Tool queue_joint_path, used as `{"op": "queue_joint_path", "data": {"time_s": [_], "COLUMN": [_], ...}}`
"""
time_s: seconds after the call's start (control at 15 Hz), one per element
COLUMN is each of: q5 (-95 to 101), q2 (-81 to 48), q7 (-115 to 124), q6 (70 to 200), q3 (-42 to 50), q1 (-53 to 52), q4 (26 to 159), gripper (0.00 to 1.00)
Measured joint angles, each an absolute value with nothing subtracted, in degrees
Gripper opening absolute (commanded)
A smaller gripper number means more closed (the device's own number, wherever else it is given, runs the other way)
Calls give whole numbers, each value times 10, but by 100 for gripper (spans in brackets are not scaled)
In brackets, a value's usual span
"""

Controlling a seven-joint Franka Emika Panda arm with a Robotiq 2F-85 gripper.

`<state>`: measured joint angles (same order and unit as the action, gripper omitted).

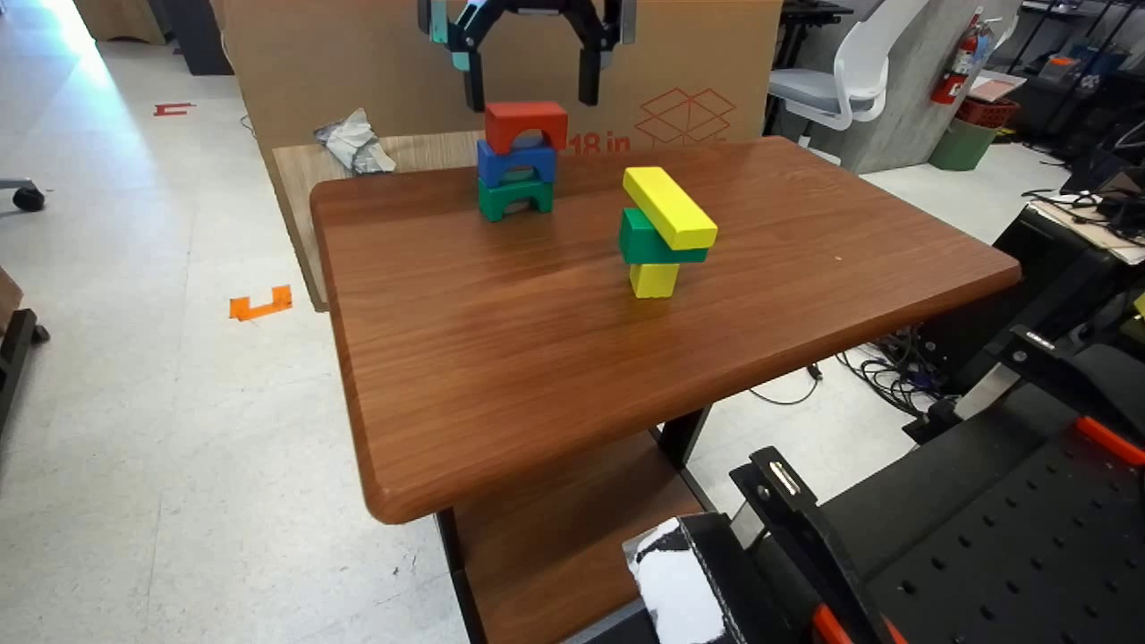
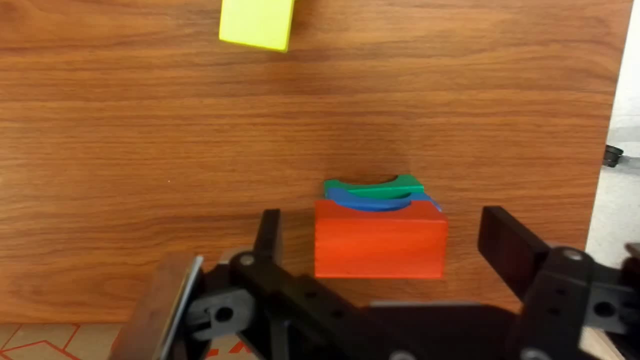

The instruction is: Remove the orange object from the toy tower and put it on the table

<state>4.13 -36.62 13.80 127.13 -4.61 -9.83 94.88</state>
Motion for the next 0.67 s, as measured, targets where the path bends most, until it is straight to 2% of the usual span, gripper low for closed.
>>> {"op": "queue_joint_path", "data": {"time_s": [0.07, 0.2, 0.27, 0.4, 0.67], "q5": [41, 41, 41, 41, 42], "q2": [-372, -382, -386, -392, -391], "q7": [138, 138, 138, 137, 133], "q6": [1270, 1268, 1267, 1265, 1263], "q3": [-46, -46, -46, -46, -46], "q1": [-98, -99, -99, -100, -103], "q4": [943, 934, 930, 925, 919], "gripper": [75, 66, 56, 42, 42]}}
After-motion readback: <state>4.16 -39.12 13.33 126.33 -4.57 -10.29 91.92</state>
